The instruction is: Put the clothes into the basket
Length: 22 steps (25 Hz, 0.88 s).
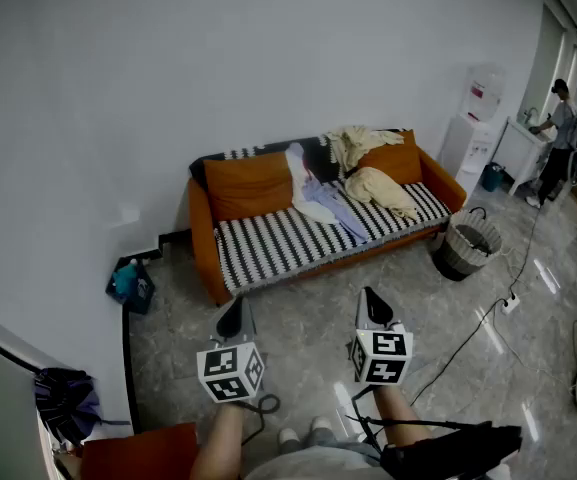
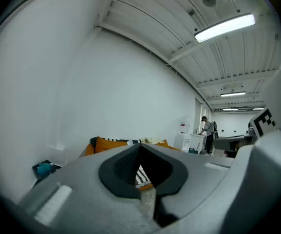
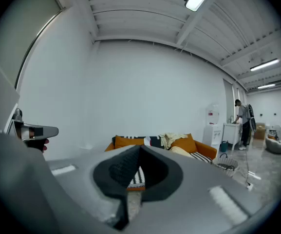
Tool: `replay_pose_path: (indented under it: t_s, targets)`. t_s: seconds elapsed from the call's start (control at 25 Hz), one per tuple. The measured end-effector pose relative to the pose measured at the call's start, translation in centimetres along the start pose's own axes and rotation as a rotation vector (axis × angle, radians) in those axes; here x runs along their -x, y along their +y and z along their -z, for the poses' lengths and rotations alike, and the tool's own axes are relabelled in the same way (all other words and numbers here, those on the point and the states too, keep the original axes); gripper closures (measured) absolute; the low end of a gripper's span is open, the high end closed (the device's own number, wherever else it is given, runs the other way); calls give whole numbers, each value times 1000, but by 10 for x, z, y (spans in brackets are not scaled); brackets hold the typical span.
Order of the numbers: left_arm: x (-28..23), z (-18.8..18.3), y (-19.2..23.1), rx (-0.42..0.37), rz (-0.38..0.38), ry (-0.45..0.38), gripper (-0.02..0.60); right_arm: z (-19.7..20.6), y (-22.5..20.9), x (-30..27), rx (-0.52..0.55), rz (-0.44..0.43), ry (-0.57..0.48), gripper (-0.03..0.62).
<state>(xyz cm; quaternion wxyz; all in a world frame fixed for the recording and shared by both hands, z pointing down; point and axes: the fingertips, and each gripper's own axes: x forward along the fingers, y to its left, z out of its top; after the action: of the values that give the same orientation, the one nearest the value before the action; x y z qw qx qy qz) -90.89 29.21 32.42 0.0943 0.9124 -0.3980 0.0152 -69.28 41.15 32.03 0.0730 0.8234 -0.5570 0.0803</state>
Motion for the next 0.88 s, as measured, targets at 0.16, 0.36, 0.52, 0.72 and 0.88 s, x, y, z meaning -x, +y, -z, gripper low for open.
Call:
replay_pose_path:
  t_s: [0.16,0.36,0.52,0.72,0.88]
  targets:
    - [-2,-4,3,-11,4,-4,578,-2,4,-6,13,-3,-2,592]
    - [-3,-2,7,-8,19,2,580,-3,8,-7,8,-4,-8,592]
    - [-7,-1,8,-15,28,2,578,-1,4,-10,-42,0,-18,592]
    - [-17,2,5,-20,52,9,578,9,-5,-12,-56,30,10,592]
    - [-35,9,0,-36,67,31,580,16,-22,-24,-55,58,26,592]
